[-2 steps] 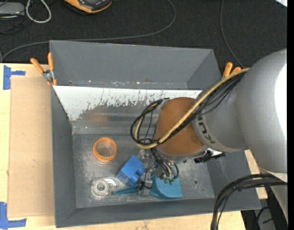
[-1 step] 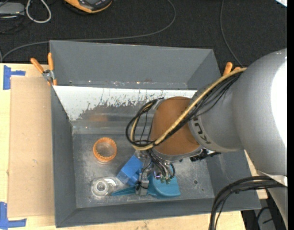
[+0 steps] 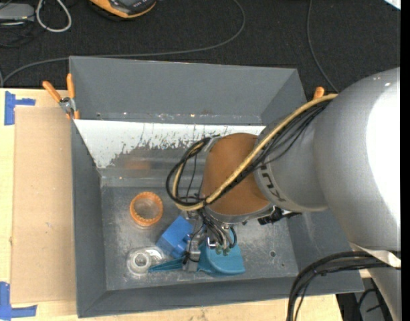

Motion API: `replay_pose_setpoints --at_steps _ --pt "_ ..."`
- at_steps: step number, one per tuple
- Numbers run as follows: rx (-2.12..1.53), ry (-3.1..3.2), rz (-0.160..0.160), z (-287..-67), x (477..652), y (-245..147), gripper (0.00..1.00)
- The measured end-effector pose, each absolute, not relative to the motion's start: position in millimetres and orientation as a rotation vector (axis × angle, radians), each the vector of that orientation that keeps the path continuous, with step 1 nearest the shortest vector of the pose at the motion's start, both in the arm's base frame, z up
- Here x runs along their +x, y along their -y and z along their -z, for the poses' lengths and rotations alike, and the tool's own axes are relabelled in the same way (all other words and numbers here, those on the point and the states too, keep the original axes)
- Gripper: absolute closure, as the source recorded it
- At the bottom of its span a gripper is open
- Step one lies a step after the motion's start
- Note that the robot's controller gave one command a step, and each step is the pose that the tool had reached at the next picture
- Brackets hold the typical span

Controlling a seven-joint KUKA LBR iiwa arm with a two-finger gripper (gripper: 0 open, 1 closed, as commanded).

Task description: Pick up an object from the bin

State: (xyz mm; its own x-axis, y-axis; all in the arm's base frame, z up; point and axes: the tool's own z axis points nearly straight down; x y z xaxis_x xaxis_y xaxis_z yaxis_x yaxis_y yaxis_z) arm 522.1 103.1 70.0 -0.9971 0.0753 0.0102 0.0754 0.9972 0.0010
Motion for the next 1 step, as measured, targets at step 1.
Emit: replay_pose_setpoints --at_steps 1 --pt "-0.107 3.128 0.002 -70.7 517.4 -104.8 0.0"
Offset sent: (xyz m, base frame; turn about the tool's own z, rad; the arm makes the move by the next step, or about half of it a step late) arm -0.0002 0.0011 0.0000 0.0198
